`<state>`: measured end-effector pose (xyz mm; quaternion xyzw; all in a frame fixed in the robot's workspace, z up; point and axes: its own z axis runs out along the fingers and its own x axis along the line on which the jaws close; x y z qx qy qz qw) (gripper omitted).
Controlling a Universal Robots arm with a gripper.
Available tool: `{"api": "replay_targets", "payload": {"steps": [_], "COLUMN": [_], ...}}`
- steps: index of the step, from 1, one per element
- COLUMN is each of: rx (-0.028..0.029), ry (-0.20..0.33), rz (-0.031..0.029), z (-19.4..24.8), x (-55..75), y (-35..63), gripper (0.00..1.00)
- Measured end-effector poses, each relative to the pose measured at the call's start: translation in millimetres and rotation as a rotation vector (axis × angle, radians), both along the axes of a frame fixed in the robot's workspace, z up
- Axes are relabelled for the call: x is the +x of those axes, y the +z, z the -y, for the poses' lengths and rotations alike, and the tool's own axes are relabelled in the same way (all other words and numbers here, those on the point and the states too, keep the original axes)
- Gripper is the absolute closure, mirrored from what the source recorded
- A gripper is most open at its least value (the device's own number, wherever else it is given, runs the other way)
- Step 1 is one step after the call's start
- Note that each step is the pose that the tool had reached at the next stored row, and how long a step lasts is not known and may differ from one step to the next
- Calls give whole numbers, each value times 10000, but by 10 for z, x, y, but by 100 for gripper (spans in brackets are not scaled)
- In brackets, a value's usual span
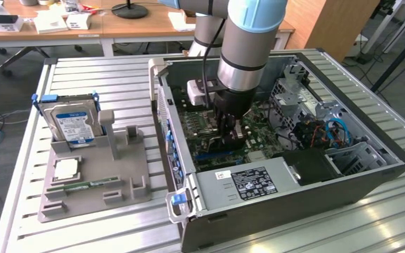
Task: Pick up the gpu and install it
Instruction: 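Insert the gpu into the slot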
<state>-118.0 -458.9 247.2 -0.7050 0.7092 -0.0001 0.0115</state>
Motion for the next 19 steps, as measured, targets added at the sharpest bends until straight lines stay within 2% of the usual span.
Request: {"api": "replay_targets", "payload": {"steps": [1,2,15,19], "rx": [0,0,2,1], "ry": [0,0,0,0], "rz": [0,0,0,-1], "z": [0,0,0,0], "x": [0,0,0,0], "y": [0,0,1,32], "gripper": [73,67,67,67]}}
